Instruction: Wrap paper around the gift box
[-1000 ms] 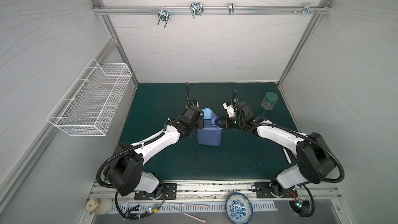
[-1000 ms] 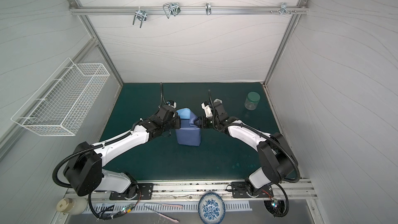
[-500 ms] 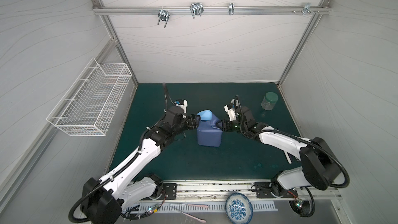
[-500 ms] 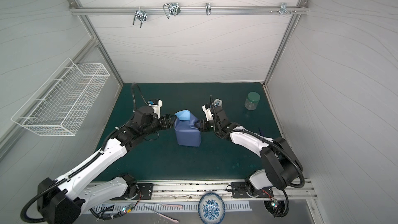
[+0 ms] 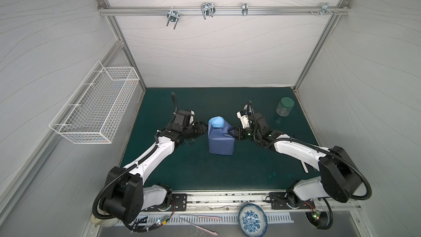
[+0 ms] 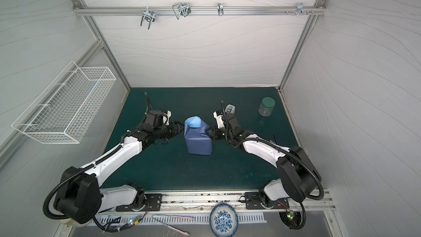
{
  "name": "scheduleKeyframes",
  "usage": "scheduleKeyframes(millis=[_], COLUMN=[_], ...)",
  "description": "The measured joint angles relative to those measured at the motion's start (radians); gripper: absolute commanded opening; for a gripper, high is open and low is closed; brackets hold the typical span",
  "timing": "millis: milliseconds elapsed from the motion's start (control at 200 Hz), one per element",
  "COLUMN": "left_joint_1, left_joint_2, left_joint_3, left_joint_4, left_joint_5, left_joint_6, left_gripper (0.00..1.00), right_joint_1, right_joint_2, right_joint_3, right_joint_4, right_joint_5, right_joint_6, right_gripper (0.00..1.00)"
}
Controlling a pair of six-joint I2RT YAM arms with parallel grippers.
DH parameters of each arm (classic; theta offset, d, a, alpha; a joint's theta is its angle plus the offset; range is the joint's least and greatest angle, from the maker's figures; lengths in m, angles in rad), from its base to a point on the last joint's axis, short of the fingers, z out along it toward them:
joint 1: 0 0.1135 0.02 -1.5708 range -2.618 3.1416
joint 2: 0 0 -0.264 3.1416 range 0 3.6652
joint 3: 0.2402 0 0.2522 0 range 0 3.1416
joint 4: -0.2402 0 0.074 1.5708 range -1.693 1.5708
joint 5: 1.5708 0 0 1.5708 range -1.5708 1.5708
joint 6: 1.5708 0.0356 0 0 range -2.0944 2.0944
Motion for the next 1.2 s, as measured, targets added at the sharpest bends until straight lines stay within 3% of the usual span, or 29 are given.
scheduleKeyframes(millis=[455, 640, 945, 1200], left_joint_1=[-0.066, -0.074, -0.079, -0.079], left_joint_2=[0.122, 0.143, 0.104, 0.095], left_joint_3=[0.007, 0.003, -0.08, -0.084], left_joint_4=[0.099, 0.126, 0.226, 0.226], left_joint_5=[0.04, 0.042, 0.041, 0.038], left_joint_6=[0.006, 0.022, 0.045, 0.085], left_gripper=[0.63, 0.62, 0.62, 0.62], right_joint_1=[0.002, -0.004, -0.055, -0.104], right_joint_2=[-0.01, -0.011, 0.006, 0.108], right_joint_3=[-0.006, -0.006, 0.029, 0.085], right_joint_4=[-0.002, -0.003, -0.039, -0.013], right_joint_5=[0.005, 0.001, -0.1, -0.269], right_joint_6=[-0.003, -0.019, -0.139, -0.283], right_gripper=[0.43, 0.48, 0.53, 0.5])
